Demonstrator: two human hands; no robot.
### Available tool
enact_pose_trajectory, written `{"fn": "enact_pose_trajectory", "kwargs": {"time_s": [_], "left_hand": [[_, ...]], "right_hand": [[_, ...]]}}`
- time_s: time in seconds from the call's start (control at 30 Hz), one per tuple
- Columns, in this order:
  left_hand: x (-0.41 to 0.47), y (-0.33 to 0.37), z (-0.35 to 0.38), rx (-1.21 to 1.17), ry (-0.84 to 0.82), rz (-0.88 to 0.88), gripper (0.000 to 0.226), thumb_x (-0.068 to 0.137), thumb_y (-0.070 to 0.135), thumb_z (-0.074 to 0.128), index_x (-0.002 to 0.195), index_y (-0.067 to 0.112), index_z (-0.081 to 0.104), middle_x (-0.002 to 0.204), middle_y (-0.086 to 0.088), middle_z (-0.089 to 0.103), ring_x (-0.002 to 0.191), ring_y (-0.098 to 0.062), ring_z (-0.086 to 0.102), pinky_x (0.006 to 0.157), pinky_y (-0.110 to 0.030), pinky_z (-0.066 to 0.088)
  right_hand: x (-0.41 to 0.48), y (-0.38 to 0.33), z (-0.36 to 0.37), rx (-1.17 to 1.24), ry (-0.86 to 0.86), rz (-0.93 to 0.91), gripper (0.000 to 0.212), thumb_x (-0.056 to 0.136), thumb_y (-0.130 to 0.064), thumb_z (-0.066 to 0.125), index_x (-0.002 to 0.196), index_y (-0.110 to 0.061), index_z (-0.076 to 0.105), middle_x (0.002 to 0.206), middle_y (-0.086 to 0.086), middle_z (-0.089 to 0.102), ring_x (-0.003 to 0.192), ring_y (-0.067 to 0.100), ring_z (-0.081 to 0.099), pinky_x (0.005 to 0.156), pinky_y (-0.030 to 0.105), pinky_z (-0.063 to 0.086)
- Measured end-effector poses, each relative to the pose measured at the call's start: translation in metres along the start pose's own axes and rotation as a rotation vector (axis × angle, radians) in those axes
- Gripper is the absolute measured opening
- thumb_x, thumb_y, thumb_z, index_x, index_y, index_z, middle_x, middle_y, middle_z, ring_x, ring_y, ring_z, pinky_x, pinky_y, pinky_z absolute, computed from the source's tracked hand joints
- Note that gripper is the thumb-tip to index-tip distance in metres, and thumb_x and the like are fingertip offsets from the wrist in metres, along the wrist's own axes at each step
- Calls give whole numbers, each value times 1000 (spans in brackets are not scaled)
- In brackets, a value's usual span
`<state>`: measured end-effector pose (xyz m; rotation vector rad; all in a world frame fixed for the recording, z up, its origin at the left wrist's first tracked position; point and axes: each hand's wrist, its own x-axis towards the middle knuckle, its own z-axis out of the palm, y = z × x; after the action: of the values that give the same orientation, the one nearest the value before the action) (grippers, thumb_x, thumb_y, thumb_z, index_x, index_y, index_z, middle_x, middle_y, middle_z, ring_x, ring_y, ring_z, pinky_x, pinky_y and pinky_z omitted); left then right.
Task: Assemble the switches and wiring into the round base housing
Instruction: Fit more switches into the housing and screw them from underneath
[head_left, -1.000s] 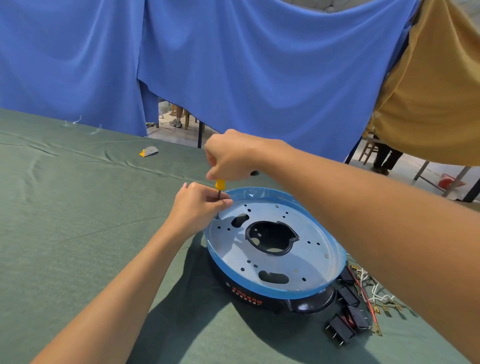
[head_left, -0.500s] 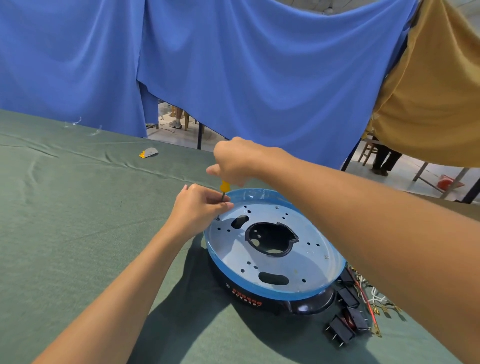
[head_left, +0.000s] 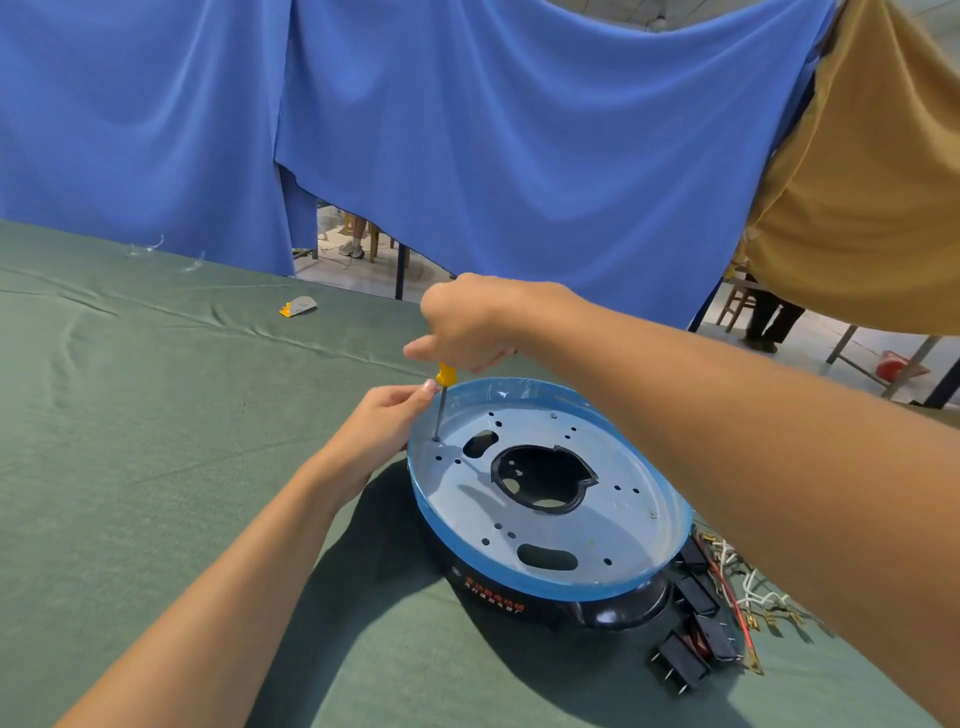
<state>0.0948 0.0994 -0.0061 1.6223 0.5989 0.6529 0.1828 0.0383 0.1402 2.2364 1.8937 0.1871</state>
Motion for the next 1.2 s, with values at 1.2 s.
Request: {"fn": "enact_pose_trajectory", "kwargs": {"time_s": [1.2], "left_hand": [[4,-24,18,-228,227,3,38,96,26,59,66,7,73,64,-5,70,56,-16,64,60,-29,50]], "right_hand": [[-1,1,-12,-150,-156,9,47,96,-47,47,64,-13,51,35,-6,46,30,12,42,43,21,32]]}}
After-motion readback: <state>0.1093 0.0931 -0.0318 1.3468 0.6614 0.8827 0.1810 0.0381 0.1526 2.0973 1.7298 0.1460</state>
